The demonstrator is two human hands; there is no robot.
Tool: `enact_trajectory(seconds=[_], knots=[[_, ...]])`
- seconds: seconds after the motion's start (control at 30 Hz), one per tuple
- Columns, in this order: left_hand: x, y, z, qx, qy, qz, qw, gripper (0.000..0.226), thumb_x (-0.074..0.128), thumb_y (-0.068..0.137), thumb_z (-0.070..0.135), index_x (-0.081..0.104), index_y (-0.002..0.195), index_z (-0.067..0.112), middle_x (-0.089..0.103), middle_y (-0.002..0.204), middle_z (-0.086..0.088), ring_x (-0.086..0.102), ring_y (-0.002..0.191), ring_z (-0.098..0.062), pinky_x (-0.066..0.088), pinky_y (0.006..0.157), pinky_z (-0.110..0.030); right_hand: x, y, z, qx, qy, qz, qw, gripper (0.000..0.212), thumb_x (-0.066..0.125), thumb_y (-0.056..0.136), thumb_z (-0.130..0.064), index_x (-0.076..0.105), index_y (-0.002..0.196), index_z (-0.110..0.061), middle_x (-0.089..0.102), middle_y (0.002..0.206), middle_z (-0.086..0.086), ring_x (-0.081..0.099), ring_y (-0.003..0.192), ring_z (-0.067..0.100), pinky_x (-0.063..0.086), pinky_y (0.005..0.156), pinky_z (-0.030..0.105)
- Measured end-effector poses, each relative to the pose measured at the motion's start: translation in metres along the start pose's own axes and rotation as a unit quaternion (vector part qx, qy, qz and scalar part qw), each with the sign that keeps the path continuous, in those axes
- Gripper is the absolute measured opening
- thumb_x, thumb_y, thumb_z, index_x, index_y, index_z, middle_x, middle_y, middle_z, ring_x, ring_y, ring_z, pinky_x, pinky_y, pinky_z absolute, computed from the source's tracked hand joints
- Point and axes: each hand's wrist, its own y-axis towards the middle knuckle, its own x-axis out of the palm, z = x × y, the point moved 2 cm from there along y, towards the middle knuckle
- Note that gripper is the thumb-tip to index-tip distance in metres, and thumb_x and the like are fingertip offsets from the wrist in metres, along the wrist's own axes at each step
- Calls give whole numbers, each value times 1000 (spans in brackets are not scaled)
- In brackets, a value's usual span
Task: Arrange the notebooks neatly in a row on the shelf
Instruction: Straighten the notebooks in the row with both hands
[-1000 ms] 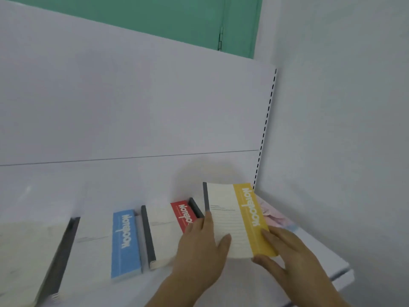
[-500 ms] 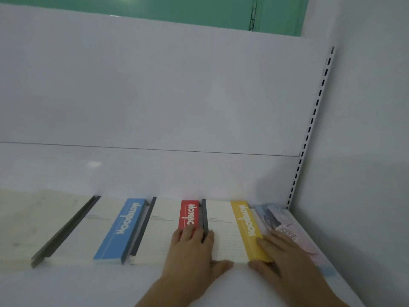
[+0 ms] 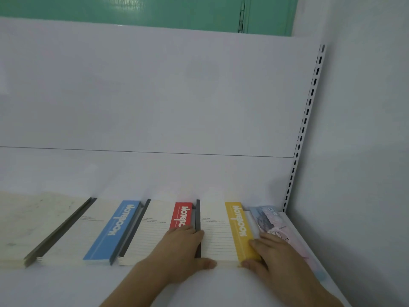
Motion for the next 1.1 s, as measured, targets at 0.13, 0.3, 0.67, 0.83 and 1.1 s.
enact_trajectory(seconds=[0.13, 0.3, 0.67, 0.83, 1.1], knots=[[-2, 0, 1, -1, 4, 1, 1000, 66, 49, 85, 75, 51, 127, 24, 54, 124, 4, 44, 120, -17, 35, 102, -34, 4, -4, 4, 30, 9, 24, 999, 72, 15, 87, -77, 73, 85, -35, 70, 85, -24, 67, 92, 4, 53, 72, 19], [3, -5, 2, -13, -2, 31, 999, 87, 46, 85, 76, 27, 153, 25, 15, 162, 1, -4, 152, -23, 8, 123, -44, 10, -9, 7, 51, -15, 34, 998, 71, 21, 86, -78, 72, 98, -30, 70, 97, -15, 68, 100, 16, 58, 76, 32], [-19, -60, -22, -127, -38, 219, 967, 68, 23, 98, 66, 13, 156, 33, 4, 166, 10, -7, 153, -14, -10, 119, -34, -17, 6, -61, 41, 3, 124, 991, 73, 27, 91, -69, 63, 125, -15, 53, 140, 9, 46, 132, 29, 36, 106, 41], [-25, -110, -73, -173, -12, 204, 963, 84, 3, 89, 74, 38, 150, 28, 33, 159, -1, 23, 150, -23, 21, 122, -44, -12, 15, -134, 7, -2, 112, 994, 76, 28, 90, -72, 53, 136, -17, 47, 146, 7, 40, 136, 25, 32, 109, 35], [-26, -232, -191, -209, 28, 240, 948, 66, 35, 90, 65, 67, 124, 18, 66, 129, -6, 60, 123, -30, 54, 96, -48, -18, 22, -291, -19, 15, 109, 994, 77, 19, 93, -70, 62, 128, -17, 56, 137, 6, 52, 128, 25, 42, 99, 37]])
